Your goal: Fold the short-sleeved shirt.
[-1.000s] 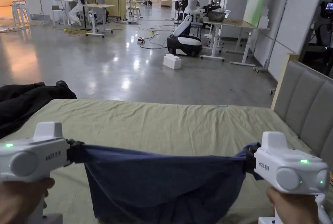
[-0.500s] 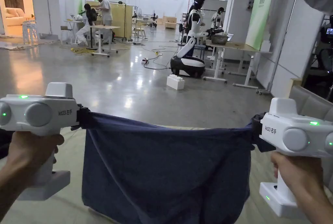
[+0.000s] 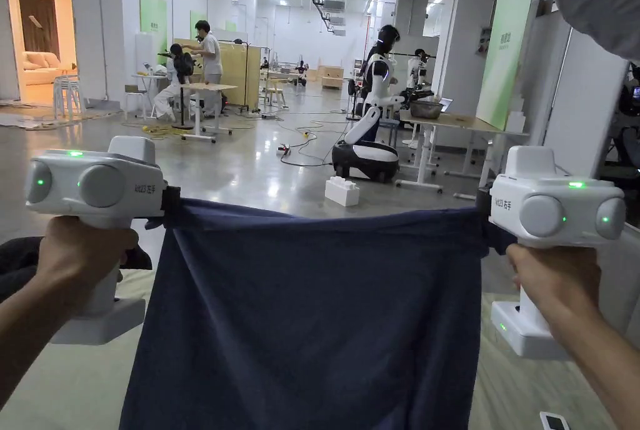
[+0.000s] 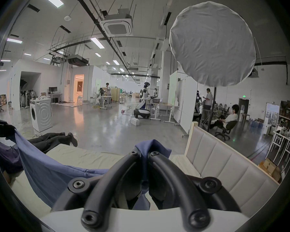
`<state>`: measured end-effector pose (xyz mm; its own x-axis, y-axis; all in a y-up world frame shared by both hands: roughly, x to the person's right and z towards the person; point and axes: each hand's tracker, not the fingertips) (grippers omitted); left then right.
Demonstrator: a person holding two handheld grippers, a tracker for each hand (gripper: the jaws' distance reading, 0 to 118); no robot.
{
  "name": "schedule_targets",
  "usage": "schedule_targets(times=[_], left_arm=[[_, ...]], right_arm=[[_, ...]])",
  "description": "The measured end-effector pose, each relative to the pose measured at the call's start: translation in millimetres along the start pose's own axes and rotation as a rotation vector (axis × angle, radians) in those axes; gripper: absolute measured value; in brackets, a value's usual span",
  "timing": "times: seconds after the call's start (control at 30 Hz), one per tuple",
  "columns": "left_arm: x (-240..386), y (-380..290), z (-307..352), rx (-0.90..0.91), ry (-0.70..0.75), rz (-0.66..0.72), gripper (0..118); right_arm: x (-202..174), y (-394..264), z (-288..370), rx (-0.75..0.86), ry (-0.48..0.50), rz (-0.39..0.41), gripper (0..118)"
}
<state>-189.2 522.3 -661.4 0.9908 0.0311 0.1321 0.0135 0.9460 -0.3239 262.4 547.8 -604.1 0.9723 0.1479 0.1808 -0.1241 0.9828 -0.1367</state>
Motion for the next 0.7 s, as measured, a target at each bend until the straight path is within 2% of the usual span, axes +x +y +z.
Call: schedule_targets(times=[0.37, 0.6, 0.7], left_arm=[[6, 36, -8, 0.054, 0.007, -0.001, 2], [6, -9, -3, 0.009, -0.005, 0.001, 2], [7, -42, 7, -0.026, -0.020, 0.001, 2]], right_arm=[[-3, 41, -14, 0.086, -0.038, 0.032, 6], [-7, -2, 14, 0.039, -0.014, 0.037, 6], [-7, -34, 25, 0.015, -0.014, 0.068, 6]])
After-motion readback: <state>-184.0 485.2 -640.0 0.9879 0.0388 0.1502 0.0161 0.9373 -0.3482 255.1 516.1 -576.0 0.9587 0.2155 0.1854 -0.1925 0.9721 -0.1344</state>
